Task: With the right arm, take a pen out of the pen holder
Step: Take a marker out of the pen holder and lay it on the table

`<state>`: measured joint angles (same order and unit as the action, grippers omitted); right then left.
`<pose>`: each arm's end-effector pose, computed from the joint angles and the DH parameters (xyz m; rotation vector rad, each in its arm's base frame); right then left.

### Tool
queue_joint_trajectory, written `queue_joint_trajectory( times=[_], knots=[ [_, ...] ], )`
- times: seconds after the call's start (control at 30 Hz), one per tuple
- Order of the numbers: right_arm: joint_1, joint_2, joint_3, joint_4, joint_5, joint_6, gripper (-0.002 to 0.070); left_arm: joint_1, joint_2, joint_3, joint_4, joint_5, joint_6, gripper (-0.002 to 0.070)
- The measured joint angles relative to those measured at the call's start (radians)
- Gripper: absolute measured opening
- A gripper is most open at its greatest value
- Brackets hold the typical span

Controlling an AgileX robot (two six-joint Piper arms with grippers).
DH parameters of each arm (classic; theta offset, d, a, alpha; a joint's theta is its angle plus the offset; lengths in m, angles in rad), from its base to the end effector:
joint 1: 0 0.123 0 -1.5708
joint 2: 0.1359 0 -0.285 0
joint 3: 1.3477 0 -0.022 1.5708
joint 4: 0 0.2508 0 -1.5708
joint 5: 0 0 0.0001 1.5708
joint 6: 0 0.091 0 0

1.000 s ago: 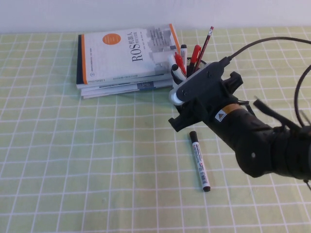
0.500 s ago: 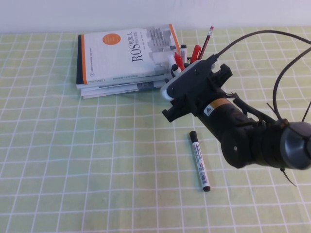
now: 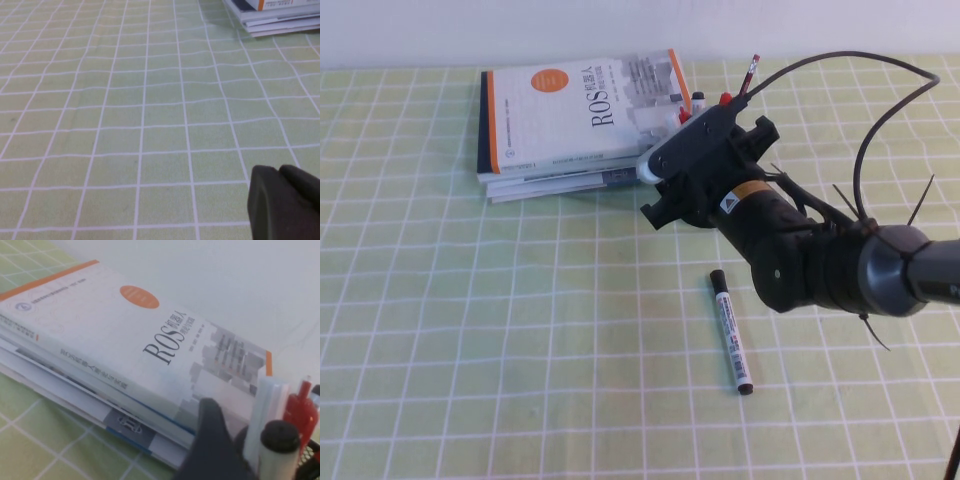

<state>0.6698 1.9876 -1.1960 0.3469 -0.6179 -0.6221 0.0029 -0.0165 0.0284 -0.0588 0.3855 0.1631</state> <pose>0.3589 0.2614 0.2096 -0.6780 1.5419 0.0841 0.0521 -0.0019 0.1699 0.1145 1.8772 0.0557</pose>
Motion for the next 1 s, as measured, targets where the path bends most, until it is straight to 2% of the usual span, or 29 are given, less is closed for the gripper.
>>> queue_joint_trajectory(
  times=[0.23, 0.53, 1.0],
  knots=[
    [-0.011, 0.031, -0.034, 0.011, 0.026, 0.0, 0.0364, 0.0, 0.0, 0.0, 0.0, 0.0, 0.0, -0.0005],
    [-0.019, 0.031, -0.037, 0.02, 0.028, 0.0, 0.0247, 0.0, 0.0, 0.0, 0.0, 0.0, 0.0, -0.0005],
    [-0.021, 0.033, -0.037, 0.026, 0.028, -0.026, 0.0209, 0.0, 0.0, 0.0, 0.0, 0.0, 0.0, -0.0005]
  ],
)
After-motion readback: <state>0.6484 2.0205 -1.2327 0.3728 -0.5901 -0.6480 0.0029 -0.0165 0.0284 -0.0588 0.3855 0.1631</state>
